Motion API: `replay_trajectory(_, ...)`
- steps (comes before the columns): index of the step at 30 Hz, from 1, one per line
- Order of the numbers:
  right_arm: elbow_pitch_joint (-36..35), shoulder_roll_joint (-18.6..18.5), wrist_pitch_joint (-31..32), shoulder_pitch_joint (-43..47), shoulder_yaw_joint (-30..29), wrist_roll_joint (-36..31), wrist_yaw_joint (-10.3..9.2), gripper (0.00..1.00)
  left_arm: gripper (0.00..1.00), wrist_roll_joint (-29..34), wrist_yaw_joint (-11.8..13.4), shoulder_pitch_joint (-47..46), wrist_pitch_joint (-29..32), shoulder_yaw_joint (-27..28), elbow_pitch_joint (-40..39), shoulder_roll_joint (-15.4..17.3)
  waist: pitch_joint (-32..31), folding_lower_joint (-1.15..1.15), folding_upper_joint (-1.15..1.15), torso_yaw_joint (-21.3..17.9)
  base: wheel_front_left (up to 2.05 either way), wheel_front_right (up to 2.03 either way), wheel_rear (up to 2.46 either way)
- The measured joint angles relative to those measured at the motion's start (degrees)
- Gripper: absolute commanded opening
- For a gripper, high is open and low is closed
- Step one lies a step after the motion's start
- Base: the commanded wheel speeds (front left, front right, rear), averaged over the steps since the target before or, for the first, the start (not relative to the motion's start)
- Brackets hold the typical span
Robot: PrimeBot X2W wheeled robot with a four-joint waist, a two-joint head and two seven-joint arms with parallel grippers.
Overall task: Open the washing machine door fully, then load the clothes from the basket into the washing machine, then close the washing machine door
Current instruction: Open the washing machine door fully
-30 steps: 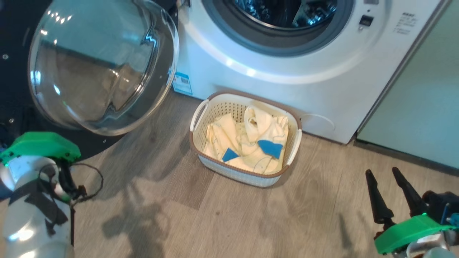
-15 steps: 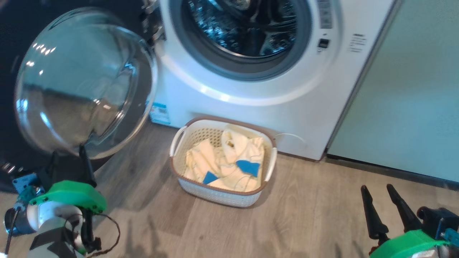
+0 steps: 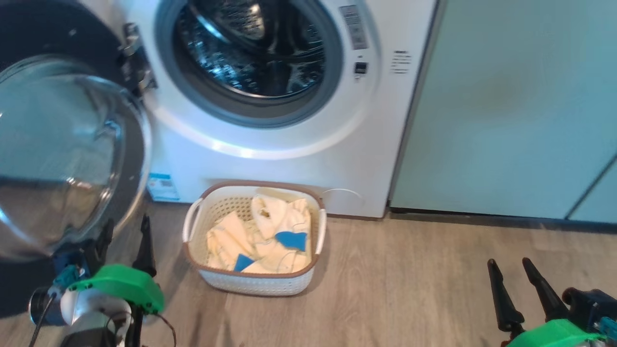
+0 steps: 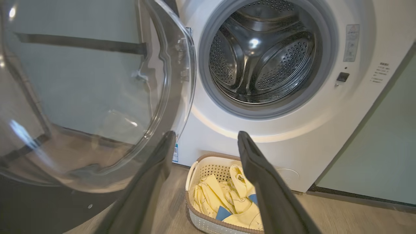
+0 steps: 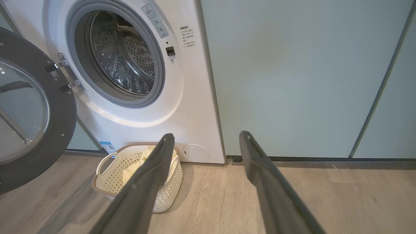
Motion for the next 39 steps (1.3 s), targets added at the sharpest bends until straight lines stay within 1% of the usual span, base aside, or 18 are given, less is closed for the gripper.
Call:
replay_trajectory(8, -0.37, 0.01, 0.00, 0.09, -0.07, -0.59, 0.00, 1.00, 1.00, 0.03, -0.31, 1.73, 0.09, -0.93, 0.09, -0.03, -0.87, 0.00, 0.00, -4.70, 0.00, 0.00, 0.00)
replay_trajectory(16, -1.08, 0.03, 0.00, 0.63, -0.88, -1.08, 0.00, 1.00, 1.00, -1.47, -0.52, 1.74, 0.01, -1.23, 1.60, -0.30, -0.81, 0.00, 0.00, -7.33, 0.00, 0.00, 0.00)
replay_trajectory(18, -1.10, 0.05, 0.00, 1.21, -1.14, -1.08, 0.00, 1.00, 1.00, -1.48, -1.02, 1.73, 0.01, -1.30, 2.27, -0.30, -0.69, 0.00, 0.00, -7.66, 0.00, 0.00, 0.00)
replay_trajectory(24, -1.12, 0.12, 0.00, 1.28, -1.53, -1.08, 0.00, 1.00, 1.00, -2.04, -1.46, 1.63, -0.48, -1.59, 4.08, -0.24, -0.63, 0.00, 0.00, -8.15, 0.00, 0.00, 0.00)
replay_trajectory(28, -1.12, 0.14, 0.00, 1.29, -1.80, -1.08, 0.00, 1.00, 1.00, -2.04, -1.53, 1.32, -0.89, -1.80, 4.98, -0.24, -0.61, 0.00, 0.00, -8.02, 0.00, 0.00, 0.00)
replay_trajectory(34, -1.08, 0.51, 0.00, 1.29, -1.81, -1.08, 0.00, 1.00, 1.00, -2.55, -2.55, -0.14, -1.00, -2.16, 6.06, 0.00, -0.46, 0.00, 0.00, -7.68, 0.00, 0.00, 0.00)
replay_trajectory(39, -1.08, 0.52, 0.00, 1.29, -1.81, -1.08, 0.00, 1.00, 1.00, -2.78, -2.92, -0.64, -1.44, -2.15, 6.48, 0.05, -0.33, 0.00, 0.00, -7.44, 0.00, 0.00, 0.00)
